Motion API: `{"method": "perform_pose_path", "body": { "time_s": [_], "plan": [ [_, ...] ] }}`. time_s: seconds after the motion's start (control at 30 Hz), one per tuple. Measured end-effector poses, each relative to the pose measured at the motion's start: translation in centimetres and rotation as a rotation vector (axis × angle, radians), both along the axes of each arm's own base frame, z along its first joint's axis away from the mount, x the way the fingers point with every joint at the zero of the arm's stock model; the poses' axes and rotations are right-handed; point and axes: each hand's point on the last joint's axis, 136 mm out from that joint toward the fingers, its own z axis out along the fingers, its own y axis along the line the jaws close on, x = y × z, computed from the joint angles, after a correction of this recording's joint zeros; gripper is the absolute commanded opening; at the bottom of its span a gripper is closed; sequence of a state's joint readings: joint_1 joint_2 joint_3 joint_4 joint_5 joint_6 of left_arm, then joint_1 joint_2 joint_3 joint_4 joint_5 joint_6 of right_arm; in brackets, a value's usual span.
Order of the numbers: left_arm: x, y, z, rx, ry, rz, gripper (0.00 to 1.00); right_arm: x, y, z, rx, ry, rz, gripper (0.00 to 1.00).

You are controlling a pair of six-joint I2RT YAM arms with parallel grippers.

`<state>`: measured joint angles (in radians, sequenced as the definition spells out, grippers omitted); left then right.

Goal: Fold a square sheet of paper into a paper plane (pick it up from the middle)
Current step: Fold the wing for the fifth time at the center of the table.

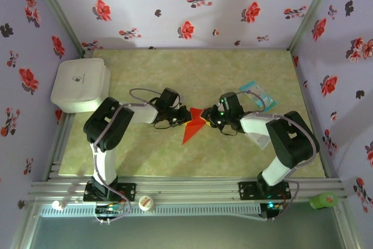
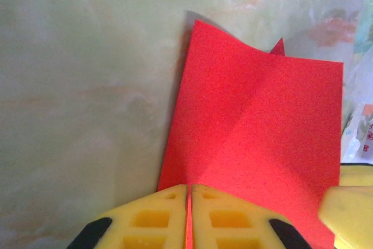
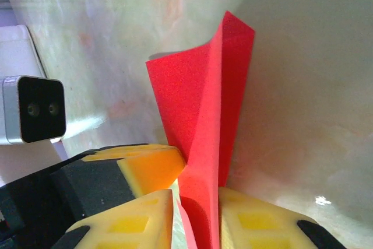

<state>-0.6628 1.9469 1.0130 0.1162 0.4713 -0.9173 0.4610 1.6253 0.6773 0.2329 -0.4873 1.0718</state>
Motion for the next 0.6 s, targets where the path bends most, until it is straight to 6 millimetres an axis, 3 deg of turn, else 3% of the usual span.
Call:
{"method": "perform_pose_path", "body": {
  "time_s": [0.2, 0.3, 0.6],
  "plan": [
    [0.0, 0.0, 0.0, 0.003, -0.004, -0.006, 0.11, 0.3, -0.1, -0.3, 0.018, 0.012, 0.044, 0.19],
    [0.0, 0.0, 0.0, 0.002, -0.007, -0.009, 0.13, 0.2, 0.1, -0.8, 0.022, 0.03, 0.064, 0.12],
    [-0.4, 0.3, 1.8, 0.0, -0.096, -0.051, 0.37, -0.1, -0.1, -1.3, 0.008, 0.058, 0.056, 0.0]
  ]
}}
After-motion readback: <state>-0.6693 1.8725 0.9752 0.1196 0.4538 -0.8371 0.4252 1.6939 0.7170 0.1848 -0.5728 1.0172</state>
